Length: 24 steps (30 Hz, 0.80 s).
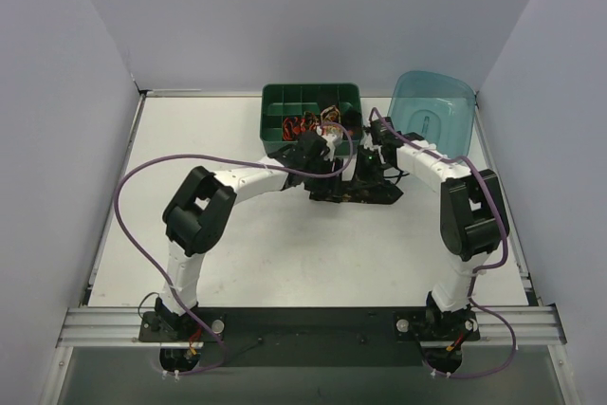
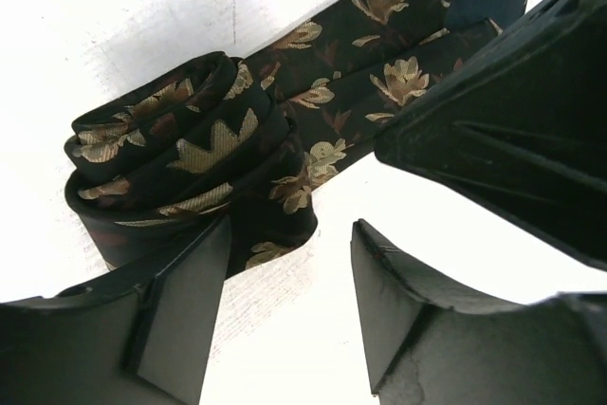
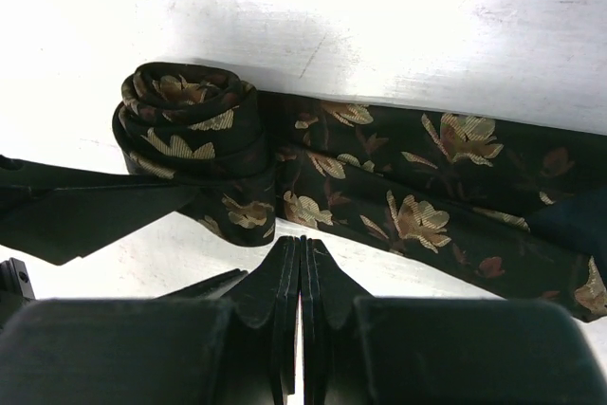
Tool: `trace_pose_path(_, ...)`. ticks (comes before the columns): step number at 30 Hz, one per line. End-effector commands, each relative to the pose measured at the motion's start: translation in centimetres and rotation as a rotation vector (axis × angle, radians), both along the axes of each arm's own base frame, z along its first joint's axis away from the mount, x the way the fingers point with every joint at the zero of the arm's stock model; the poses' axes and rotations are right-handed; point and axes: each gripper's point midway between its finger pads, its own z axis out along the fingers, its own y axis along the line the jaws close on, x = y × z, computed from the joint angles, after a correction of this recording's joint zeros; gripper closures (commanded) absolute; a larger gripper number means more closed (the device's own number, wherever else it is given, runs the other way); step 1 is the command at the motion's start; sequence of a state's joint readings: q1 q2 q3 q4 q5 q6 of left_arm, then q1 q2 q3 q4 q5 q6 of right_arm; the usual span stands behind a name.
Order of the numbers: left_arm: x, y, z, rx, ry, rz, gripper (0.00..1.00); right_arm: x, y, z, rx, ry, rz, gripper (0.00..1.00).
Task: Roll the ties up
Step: Roll the tie at the center of the board.
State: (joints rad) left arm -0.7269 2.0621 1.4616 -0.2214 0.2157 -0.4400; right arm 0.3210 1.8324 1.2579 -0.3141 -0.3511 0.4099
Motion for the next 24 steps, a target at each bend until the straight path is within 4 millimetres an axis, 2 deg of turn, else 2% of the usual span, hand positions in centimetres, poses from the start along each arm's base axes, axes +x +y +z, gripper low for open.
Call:
trace_pose_path(1,1.1,-0.3,2.1,-0.018,-0.061,0.008,0.34,-0.2,-0.1,2.0,-0.004,-0.027,0.01,1.0)
trace_pose_path(3,1.1,-0.2,3.0,-0.036,-0.088,0.013,0.31,0.1,0.1,2.2,0.003,-0.031,0.016,1.0)
trace_pose_path(10,2.1,0.3,9.4,-0.138,-0.213,0.033,0.25,1.9,1.1,4.2,0.042,-0.083,0.03,1.0)
trace_pose_path(12,2.1,0.6,10.5,-0.159,-0.232,0.033,0.25,2.6,1.6,5.0,0.056,-0.103,0.038,1.0)
trace_pose_path(13,1.9,0.9,11.2,-0.173,-0.24,0.035,0.25,2.8,1.9,4.7,0.055,-0.099,0.044,1.0)
trace_pose_path(15,1.8,1.6,11.5,-0.179,-0.236,0.038,0.27,3.6,2.1,5.0,0.058,-0.113,0.047,1.0)
trace_pose_path(17,1.1,2.4,11.2,-0.169,-0.226,0.04,0.39,4.3,2.3,4.5,0.045,-0.112,0.045,1.0)
trace_pose_path(18,1.0,2.8,11.1,-0.165,-0.223,0.04,0.47,5.1,2.5,5.0,0.044,-0.133,0.049,1.0)
trace_pose_path(19,0.6,3.0,11.1,-0.164,-0.228,0.029,0.68,5.4,2.6,3.9,0.035,-0.114,0.051,1.0)
trace_pose_path(20,0.0,3.5,10.0,-0.144,-0.207,0.027,0.77,5.7,2.8,3.6,0.031,-0.11,0.052,1.0)
trace_pose_path(22,-0.6,4.1,9.2,-0.125,-0.201,0.016,0.94,6.6,3.2,2.8,0.026,-0.102,0.052,1.0)
trace_pose_path(23,-1.3,4.6,7.9,-0.102,-0.181,0.012,1.0,6.9,3.3,2.6,0.019,-0.098,0.051,1.0)
trace_pose_path(24,-1.7,4.7,7.5,-0.099,-0.171,0.0,1.0,7.1,3.5,2.3,0.016,-0.093,0.055,1.0)
